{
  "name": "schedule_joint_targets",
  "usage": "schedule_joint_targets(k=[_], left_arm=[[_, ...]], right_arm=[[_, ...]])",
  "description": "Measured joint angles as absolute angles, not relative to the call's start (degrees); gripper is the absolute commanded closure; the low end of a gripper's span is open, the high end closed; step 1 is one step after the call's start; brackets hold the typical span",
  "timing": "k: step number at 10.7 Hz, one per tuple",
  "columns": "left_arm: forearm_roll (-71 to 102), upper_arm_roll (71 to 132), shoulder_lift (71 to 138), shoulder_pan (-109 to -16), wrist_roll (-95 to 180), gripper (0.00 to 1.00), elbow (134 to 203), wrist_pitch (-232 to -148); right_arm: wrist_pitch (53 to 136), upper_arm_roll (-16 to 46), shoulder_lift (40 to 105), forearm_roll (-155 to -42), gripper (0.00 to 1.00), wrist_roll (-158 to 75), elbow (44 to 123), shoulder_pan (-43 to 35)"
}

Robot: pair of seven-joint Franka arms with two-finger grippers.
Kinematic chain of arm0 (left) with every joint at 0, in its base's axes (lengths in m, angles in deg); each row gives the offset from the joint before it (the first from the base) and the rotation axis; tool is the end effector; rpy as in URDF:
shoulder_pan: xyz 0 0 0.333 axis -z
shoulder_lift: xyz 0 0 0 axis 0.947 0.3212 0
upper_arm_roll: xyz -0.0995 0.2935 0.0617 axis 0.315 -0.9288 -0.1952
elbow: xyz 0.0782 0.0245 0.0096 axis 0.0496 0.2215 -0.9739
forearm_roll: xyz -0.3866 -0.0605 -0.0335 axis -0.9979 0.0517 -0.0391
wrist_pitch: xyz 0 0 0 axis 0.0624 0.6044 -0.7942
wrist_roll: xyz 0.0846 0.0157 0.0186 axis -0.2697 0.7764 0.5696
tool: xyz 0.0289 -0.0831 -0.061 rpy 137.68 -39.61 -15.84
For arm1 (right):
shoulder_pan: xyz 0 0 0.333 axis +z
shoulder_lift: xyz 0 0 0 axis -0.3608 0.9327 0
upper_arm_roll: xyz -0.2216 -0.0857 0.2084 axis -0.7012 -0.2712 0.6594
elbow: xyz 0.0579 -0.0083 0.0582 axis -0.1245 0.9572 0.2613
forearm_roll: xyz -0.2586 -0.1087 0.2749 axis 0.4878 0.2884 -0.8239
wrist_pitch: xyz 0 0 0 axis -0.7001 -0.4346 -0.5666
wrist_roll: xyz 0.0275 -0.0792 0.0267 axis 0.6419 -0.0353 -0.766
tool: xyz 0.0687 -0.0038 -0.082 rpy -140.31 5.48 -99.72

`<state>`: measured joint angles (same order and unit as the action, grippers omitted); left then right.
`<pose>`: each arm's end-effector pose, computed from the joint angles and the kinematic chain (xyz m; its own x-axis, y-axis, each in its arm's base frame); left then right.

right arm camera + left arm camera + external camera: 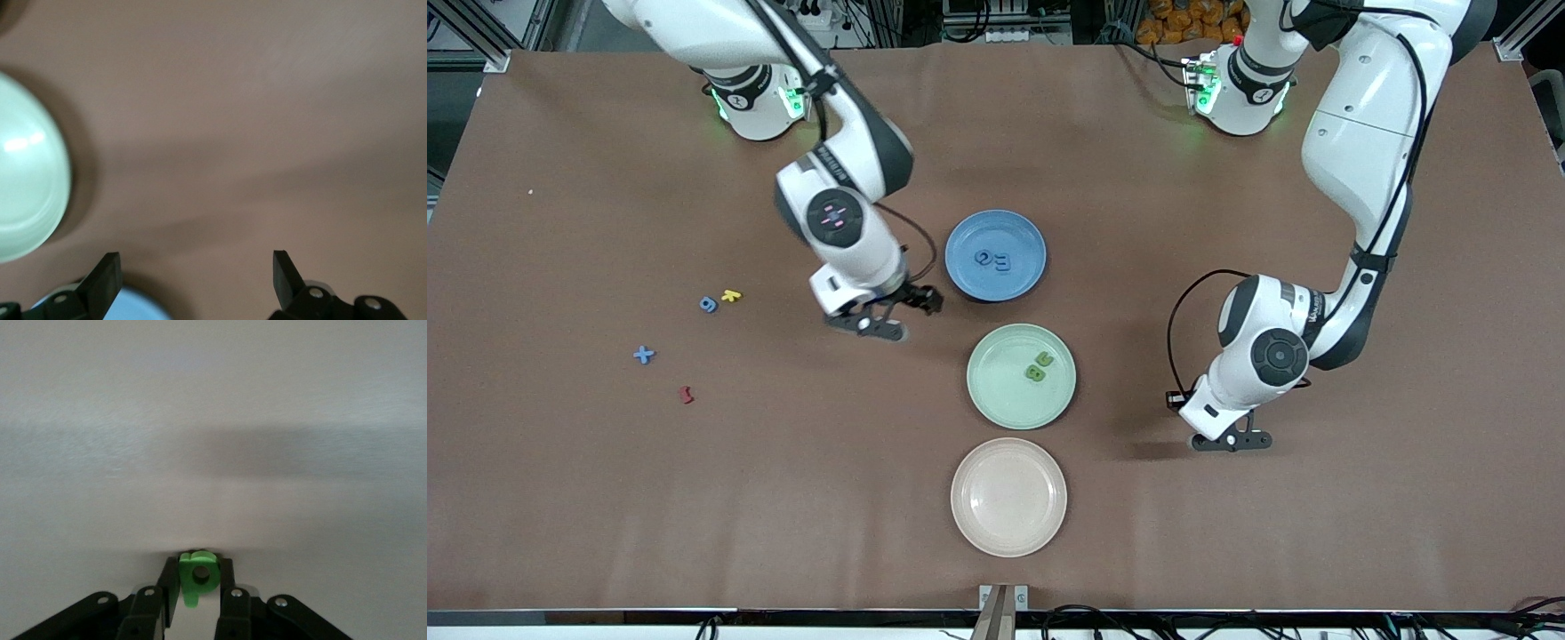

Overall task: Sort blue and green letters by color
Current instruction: 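Release the E with the right gripper while the left gripper grasps the P, then place the P with the left gripper while the right gripper returns to letters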

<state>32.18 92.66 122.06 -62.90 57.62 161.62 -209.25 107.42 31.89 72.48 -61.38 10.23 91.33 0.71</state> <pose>0.6651 -0.1969 0.1878 0.9998 0.0159 0.0092 0.0156 -0.9996 0.0223 0.5318 0.3416 0.2964 0.9661 -0.2459 -0.0788 -0.2490 -0.9680 -0.0308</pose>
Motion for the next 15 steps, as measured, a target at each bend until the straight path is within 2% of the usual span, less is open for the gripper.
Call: schedule_joint_targets(k=[4,9,11,13,15], left_arm=[[32.18,93.53,121.94,-57.09,58.9,1.0,159.82,-209.24],[32.18,93.78,121.87,-45.18,75.06,1.0,156.24,-209.26],[32.18,93.85,121.89,-43.14,79.83,0.77,156.01,-209.24],[32.18,93.83,122.16,-40.82,83.56,0.67,156.08,-209.2],[32.18,93.84,122.45,-38.97,85.77,0.66,156.1,-209.2]], right_arm=[[106.57,31.69,70.86,-61.2,0.0,-4.81,92.39,-15.27],[106.42,31.16,69.99,-56.09,0.0,-7.2,94.03,-30.45],[106.42,29.09,69.96,-55.85,0.0,-7.03,94.14,-33.91],[106.61,26.49,69.94,-55.85,0.0,-7.0,94.2,-36.13],[107.94,26.13,69.94,-55.85,0.0,-7.7,94.95,-38.63]])
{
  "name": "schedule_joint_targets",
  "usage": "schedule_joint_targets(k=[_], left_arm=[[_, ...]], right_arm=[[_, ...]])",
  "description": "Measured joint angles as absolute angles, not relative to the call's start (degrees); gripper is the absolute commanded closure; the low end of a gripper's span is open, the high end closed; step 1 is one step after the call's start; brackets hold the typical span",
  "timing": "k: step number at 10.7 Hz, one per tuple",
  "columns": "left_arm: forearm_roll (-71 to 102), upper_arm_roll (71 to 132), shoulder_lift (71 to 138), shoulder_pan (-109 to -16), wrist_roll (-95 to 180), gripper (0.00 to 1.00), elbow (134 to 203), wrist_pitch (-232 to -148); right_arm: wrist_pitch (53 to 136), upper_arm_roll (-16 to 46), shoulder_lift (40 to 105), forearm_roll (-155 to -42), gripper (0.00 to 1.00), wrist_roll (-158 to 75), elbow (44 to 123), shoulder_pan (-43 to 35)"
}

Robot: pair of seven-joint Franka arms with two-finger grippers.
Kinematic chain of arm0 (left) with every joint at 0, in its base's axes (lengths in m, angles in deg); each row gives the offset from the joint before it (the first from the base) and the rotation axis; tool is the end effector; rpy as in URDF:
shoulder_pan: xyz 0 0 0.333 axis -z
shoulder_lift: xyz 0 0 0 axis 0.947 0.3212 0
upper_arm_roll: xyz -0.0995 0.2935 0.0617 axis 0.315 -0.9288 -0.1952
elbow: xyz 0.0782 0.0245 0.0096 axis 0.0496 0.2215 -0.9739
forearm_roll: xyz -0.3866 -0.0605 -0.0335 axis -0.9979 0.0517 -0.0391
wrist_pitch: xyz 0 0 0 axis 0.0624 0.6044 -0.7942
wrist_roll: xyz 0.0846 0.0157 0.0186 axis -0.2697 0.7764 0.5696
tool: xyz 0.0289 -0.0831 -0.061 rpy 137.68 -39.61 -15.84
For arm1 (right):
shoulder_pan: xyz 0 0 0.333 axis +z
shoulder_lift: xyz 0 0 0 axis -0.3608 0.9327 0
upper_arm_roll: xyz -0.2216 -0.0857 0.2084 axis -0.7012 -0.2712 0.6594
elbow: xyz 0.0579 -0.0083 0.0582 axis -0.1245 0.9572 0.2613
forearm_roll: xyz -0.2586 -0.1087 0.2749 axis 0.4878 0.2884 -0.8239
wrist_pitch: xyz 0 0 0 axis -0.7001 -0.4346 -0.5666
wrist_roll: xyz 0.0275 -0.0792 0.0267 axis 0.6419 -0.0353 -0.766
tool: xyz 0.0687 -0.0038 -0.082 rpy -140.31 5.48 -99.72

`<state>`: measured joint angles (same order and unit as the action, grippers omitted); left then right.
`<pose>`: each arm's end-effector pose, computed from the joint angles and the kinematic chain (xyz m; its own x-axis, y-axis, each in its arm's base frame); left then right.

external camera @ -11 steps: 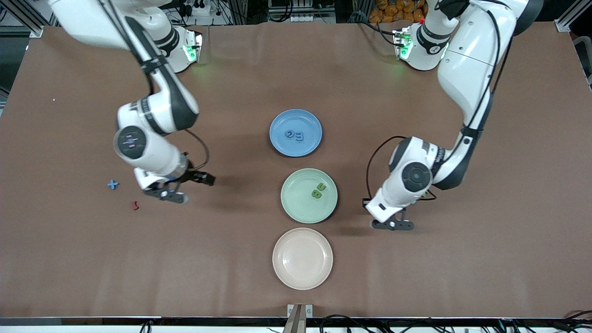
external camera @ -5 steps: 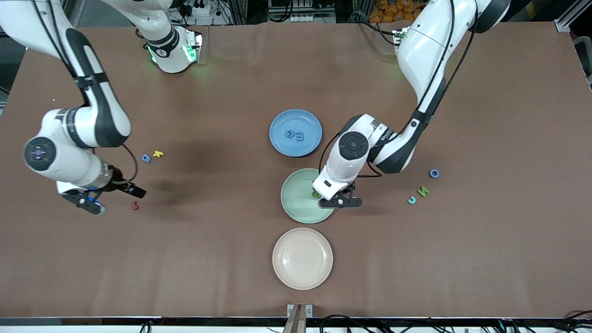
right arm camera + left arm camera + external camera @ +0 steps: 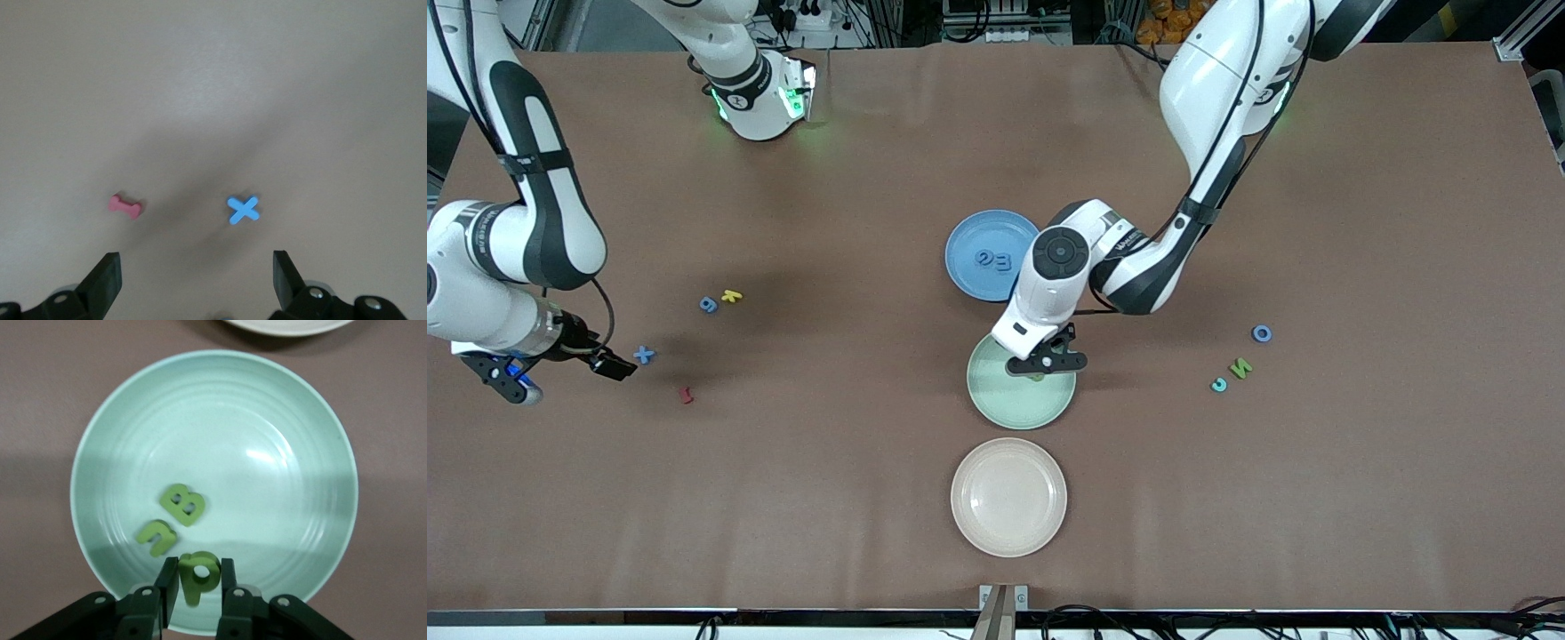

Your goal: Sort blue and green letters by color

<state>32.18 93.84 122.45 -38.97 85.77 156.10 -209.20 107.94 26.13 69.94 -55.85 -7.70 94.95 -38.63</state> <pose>0.5450 -0.4734 0.2258 0.9949 0.0876 0.0510 0.0823 -0.9918 0.0975 0.6018 -0.1302 0.2941 0.7937 -0.6079 -0.0228 -0.6061 -0.7935 0.0557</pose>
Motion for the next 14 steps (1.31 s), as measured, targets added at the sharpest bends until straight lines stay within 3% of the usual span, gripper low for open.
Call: schedule_joint_targets(k=[1,2,6,9,12,13,14], left_arm=[[32.18,93.84,122.45,-38.23,87.43,0.41,156.1,-209.2],[32.18,93.84,122.46,-37.52,88.75,0.0,156.09,-209.2],[32.18,92.97,121.21,-37.91,89.79,0.0,155.62,-208.4],[32.61,92.33,117.21,-44.92,85.64,0.0,156.36,-203.22],[32.68,92.24,112.68,-54.39,72.49,0.0,161.34,-202.57],[32.68,92.31,111.42,-57.06,70.08,0.0,163.28,-202.55],[32.68,92.36,110.43,-58.84,68.96,0.0,165.3,-202.53]], right_arm=[[110.87,26.09,69.97,-55.84,0.0,-7.74,96.51,-39.49],[114.96,26.04,70.19,-55.85,0.0,-7.74,98.93,-40.34],[123.86,25.98,73.83,-55.85,0.0,-8.42,103.07,-42.69],[129.96,26.02,76.47,-55.85,0.0,-8.42,105.03,-42.72],[132.19,25.97,77.28,-55.85,0.02,-8.49,106.29,-42.84],[133.87,25.96,77.31,-55.84,0.13,-9.34,107.22,-42.98],[135.99,25.92,77.39,-55.84,0.39,-10.84,108.38,-43.37]])
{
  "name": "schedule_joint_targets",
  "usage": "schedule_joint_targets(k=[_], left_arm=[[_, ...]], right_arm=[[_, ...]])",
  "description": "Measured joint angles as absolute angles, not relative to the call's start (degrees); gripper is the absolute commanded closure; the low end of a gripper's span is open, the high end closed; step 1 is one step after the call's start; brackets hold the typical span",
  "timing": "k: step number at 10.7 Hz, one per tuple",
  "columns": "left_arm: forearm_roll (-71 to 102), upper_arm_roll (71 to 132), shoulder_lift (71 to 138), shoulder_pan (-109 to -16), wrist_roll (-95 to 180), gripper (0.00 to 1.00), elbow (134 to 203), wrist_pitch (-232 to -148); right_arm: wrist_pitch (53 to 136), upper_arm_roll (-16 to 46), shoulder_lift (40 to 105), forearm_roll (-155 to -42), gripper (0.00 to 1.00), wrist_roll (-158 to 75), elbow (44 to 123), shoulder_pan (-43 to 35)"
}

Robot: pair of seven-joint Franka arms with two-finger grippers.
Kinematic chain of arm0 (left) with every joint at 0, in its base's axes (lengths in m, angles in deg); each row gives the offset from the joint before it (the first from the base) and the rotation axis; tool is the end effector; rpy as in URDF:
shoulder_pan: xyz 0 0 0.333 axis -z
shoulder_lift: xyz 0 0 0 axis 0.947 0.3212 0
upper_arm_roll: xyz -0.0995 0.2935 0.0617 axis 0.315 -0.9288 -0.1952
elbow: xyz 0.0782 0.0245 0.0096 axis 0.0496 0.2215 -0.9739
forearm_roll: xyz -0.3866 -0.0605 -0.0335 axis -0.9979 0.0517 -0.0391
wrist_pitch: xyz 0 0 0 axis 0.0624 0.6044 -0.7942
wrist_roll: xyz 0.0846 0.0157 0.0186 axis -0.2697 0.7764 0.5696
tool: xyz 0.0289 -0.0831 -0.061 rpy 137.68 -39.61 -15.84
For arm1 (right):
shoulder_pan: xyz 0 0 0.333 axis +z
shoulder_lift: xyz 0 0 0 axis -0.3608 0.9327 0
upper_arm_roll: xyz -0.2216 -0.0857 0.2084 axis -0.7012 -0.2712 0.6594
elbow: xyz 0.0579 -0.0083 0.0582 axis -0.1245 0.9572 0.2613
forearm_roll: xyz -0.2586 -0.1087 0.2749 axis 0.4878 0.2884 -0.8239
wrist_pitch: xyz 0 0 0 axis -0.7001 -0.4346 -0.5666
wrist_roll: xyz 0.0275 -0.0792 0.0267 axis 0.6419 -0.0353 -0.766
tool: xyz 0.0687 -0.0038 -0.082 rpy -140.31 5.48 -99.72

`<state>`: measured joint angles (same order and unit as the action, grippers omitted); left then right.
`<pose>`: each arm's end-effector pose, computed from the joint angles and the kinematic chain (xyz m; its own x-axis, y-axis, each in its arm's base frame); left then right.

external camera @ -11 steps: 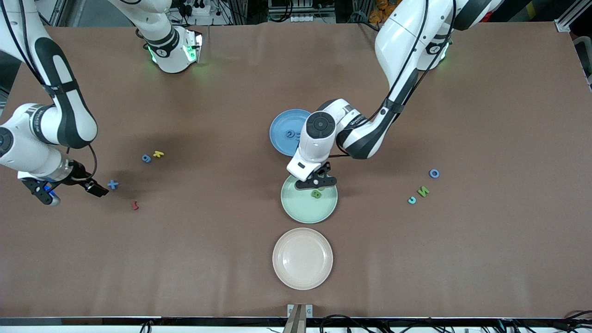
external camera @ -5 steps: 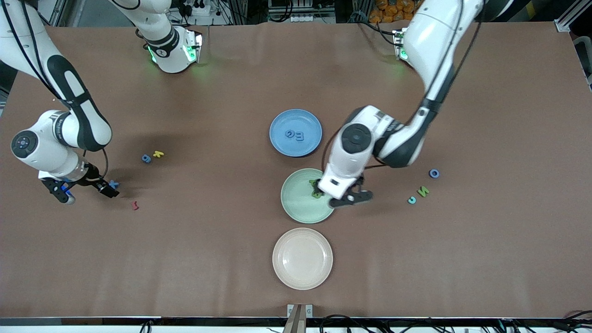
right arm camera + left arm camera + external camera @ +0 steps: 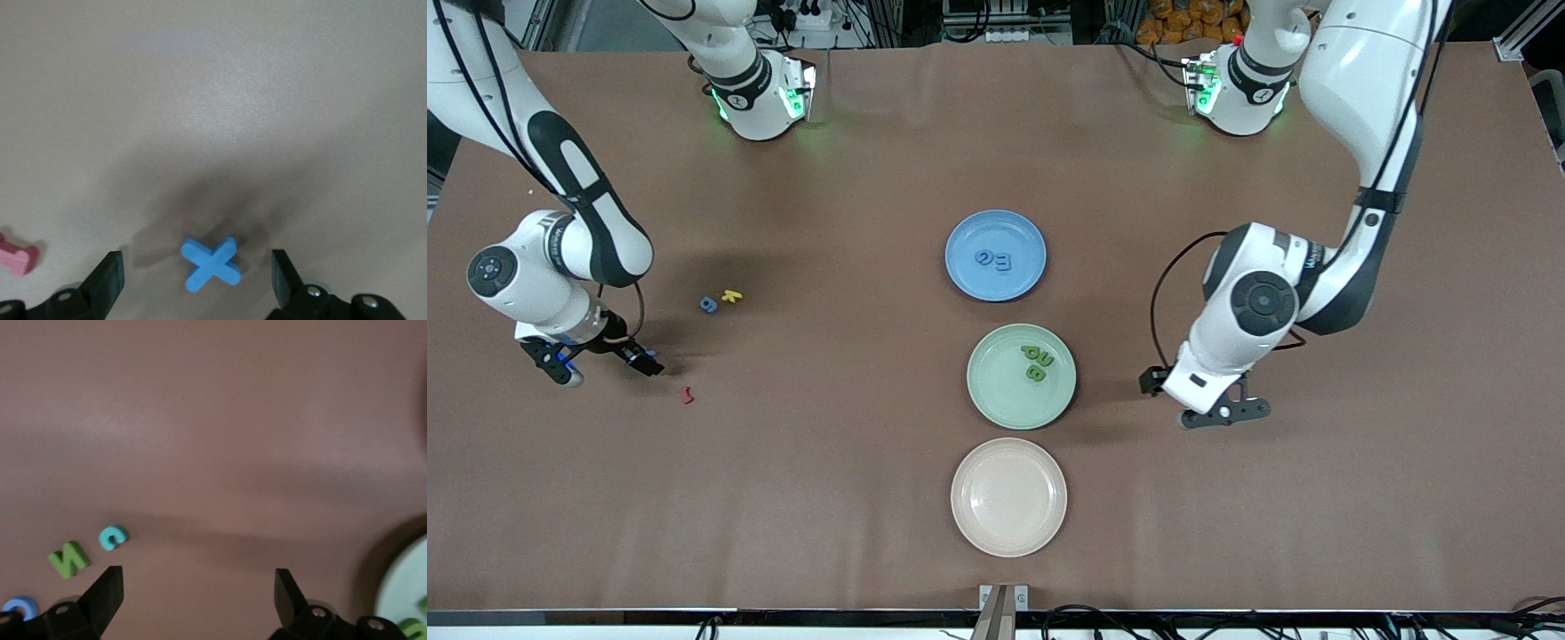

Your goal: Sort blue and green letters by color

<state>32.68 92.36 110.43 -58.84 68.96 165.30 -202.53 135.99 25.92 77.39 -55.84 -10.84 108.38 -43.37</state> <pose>0.6395 -0.2353 0.2877 0.9899 0.1344 0.0447 0.1349 -0.9908 -0.0078 0.5478 -0.1588 0.1695 0.7831 -0.6177 0.0721 -0.6168 -0.7863 -0.0356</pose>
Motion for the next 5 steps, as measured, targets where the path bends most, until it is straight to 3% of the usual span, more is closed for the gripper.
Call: schedule_joint_targets(k=[1,2,3,5], left_arm=[[32.69,92.41,109.79,-60.01,68.41,0.0,167.22,-202.65],[32.76,92.46,109.18,-61.43,66.28,0.0,169.35,-203.82],[32.76,92.5,108.47,-63.21,63.62,0.0,171.83,-205.72],[32.76,92.56,106.61,-66.37,58.57,0.05,177.13,-209.52]], right_arm=[[137.11,25.92,77.51,-55.84,0.68,-11.75,109.24,-43.85],[137.57,25.89,77.5,-55.83,0.89,-12.36,109.6,-44.22],[137.73,25.93,77.33,-55.83,0.95,-12.54,109.58,-44.35],[137.92,26.3,77.09,-55.83,0.97,-12.55,109.57,-44.34]])
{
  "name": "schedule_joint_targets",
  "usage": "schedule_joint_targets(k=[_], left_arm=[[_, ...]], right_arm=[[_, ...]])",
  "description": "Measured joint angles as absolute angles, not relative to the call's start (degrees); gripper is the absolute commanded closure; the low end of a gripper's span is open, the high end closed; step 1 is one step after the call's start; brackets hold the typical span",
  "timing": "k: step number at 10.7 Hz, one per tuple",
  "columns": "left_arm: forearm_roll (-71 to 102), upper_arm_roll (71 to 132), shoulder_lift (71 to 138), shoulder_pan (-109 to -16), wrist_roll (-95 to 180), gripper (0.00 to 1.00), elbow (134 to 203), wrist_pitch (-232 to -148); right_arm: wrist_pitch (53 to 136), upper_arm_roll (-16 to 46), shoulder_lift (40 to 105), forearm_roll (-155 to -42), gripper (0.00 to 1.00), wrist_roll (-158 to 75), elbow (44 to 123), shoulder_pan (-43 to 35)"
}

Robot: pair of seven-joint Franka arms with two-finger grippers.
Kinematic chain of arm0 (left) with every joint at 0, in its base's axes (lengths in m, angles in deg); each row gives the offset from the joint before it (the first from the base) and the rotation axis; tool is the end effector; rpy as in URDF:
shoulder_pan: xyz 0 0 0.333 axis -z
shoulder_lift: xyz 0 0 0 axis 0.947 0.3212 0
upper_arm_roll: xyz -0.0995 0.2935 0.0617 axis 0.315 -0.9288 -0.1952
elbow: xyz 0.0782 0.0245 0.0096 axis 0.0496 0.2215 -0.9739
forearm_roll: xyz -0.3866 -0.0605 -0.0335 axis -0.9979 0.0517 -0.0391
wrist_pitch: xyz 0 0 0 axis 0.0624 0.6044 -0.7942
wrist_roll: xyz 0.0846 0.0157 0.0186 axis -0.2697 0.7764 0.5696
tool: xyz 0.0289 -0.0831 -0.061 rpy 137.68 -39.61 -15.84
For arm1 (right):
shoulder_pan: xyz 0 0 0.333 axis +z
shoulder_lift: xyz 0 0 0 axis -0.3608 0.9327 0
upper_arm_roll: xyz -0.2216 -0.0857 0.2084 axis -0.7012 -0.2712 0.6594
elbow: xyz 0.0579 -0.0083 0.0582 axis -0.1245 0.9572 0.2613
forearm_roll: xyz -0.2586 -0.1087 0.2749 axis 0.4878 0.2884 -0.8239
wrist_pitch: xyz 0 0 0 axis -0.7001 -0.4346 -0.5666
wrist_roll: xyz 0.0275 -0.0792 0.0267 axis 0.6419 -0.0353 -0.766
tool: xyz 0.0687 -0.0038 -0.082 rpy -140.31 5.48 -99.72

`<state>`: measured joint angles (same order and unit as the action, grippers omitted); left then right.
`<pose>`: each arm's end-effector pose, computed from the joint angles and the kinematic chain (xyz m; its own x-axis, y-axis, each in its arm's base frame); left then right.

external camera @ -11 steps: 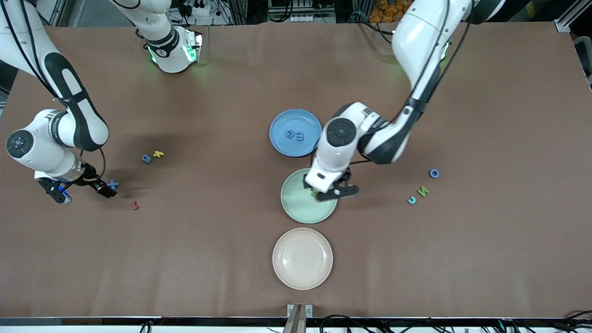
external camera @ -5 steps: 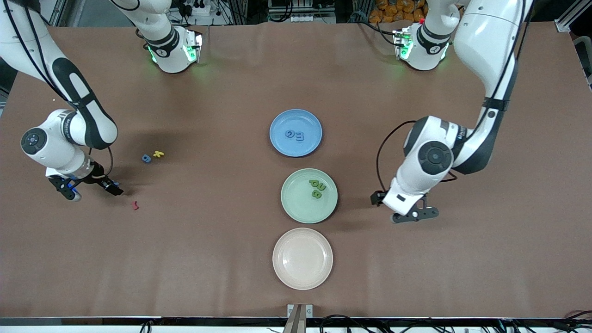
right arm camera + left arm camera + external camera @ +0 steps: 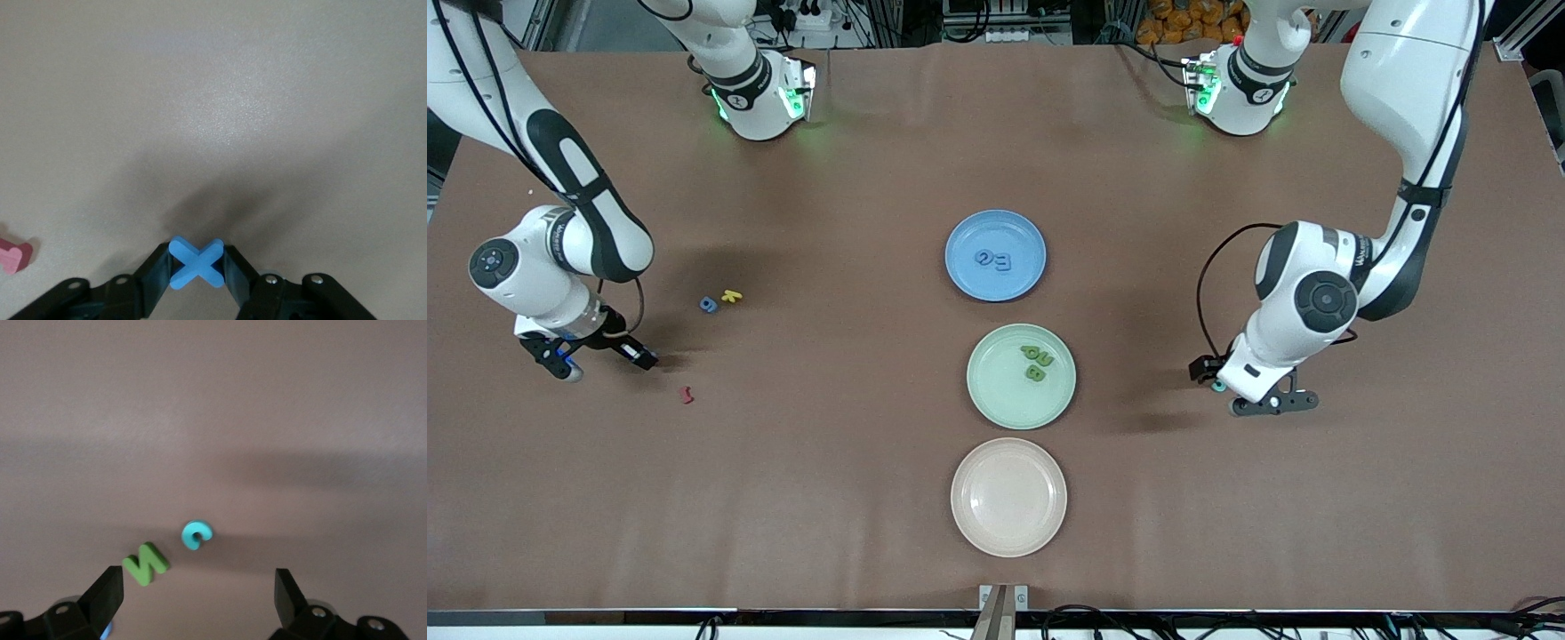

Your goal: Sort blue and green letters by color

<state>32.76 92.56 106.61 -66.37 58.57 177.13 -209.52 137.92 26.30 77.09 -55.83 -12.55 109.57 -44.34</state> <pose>0.6192 -0.1494 0.2534 0.9979 0.0608 0.0244 0.0613 -0.9980 -0.0182 0.5424 -0.1626 0.1688 0.7937 -0.6019 0.0885 -0.6005 -0.7984 -0.0447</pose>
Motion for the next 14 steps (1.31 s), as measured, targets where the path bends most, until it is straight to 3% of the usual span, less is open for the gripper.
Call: schedule_joint_targets(k=[4,8,9,10,14], left_arm=[[32.77,92.61,104.88,-69.7,50.93,0.1,183.84,-214.06],[33.0,92.6,104.91,-72.84,31.13,0.1,185.69,-214.95],[33.11,92.6,105.02,-73.21,26.21,0.16,185.8,-214.96],[33.83,92.62,105.22,-73.26,20.63,0.33,185.93,-215.58],[37.11,92.81,107.17,-73.26,9.38,0.31,186.43,-219.64]], right_arm=[[137.75,26.31,76.91,-55.83,1.0,-12.57,109.61,-44.34],[137.73,26.31,76.9,-55.83,1.0,-12.62,109.6,-44.34],[137.72,26.31,76.9,-55.83,1.0,-12.64,109.6,-44.34],[137.72,26.33,76.89,-55.83,1.0,-12.69,109.54,-44.34],[136.32,26.7,77.1,-55.83,1.0,-12.72,108.11,-44.28]])
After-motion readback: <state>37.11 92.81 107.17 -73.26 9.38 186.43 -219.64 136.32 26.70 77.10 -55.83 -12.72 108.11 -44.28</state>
